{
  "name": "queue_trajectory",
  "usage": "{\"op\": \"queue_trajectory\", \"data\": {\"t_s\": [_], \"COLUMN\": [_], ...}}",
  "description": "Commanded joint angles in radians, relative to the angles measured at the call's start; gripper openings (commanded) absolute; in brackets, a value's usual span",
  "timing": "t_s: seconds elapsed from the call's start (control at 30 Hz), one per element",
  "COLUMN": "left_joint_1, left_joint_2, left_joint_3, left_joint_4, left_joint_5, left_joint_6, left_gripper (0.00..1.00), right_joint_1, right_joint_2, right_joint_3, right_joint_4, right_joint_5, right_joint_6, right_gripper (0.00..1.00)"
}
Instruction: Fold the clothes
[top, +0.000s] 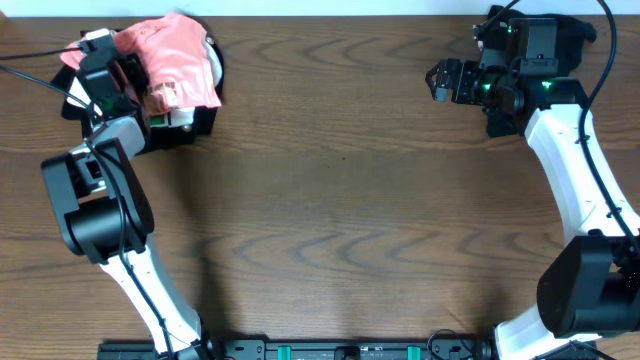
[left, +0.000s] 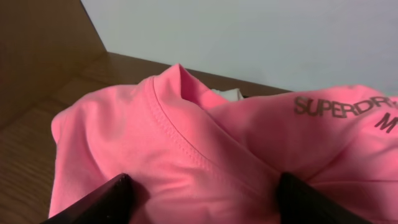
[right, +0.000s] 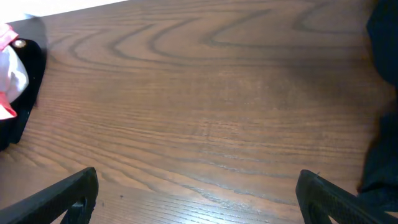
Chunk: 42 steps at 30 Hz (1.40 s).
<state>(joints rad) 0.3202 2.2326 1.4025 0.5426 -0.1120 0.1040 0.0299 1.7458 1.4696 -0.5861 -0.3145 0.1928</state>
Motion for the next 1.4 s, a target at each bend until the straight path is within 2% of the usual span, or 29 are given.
{"op": "queue_trajectory", "data": {"t_s": [0.0,0.27,0.43,0.47,0.63,0.83,1.0,1.1,1.23,1.37], "left_joint_1": [0.011,0.010,0.010,0.010,0.010,0.007,-0.014,-0.039,-0.080,-0.115], "left_joint_2": [0.043,-0.098,-0.241,-0.277,-0.451,-0.658,-0.792,-0.854,-0.930,-0.976], "left_joint_3": [-0.011,-0.011,-0.011,-0.011,-0.011,-0.011,-0.011,-0.011,-0.011,-0.011], "left_joint_4": [-0.042,-0.110,-0.211,-0.237,-0.341,-0.606,-0.816,-0.872,-0.934,-1.004], "left_joint_5": [-0.052,-0.064,-0.064,-0.064,-0.064,-0.002,0.140,0.151,0.214,0.325], "left_joint_6": [0.026,0.022,0.022,0.022,-0.036,-0.137,-0.146,-0.207,-0.363,-0.398], "left_gripper": [0.77,0.82,0.93,0.98,0.98,0.98,0.98,0.98,0.98,0.98], "right_joint_1": [0.011,0.011,0.011,0.011,0.011,0.011,0.011,0.011,0.010,0.010], "right_joint_2": [0.008,0.008,0.008,0.008,-0.003,-0.087,-0.231,-0.321,-0.433,-0.507], "right_joint_3": [-0.010,-0.010,-0.010,-0.010,-0.010,0.014,0.018,0.017,0.017,0.017], "right_joint_4": [-0.002,0.003,0.022,0.029,0.109,0.129,0.054,-0.018,-0.090,-0.130], "right_joint_5": [0.004,0.031,0.030,0.030,0.030,0.026,0.049,0.093,0.125,0.177], "right_joint_6": [-0.015,-0.014,-0.015,-0.015,-0.095,-0.175,-0.309,-0.338,-0.340,-0.340], "right_gripper": [0.99,0.99,0.99,0.99,0.99,0.99,0.99,0.99,0.99,0.99]}}
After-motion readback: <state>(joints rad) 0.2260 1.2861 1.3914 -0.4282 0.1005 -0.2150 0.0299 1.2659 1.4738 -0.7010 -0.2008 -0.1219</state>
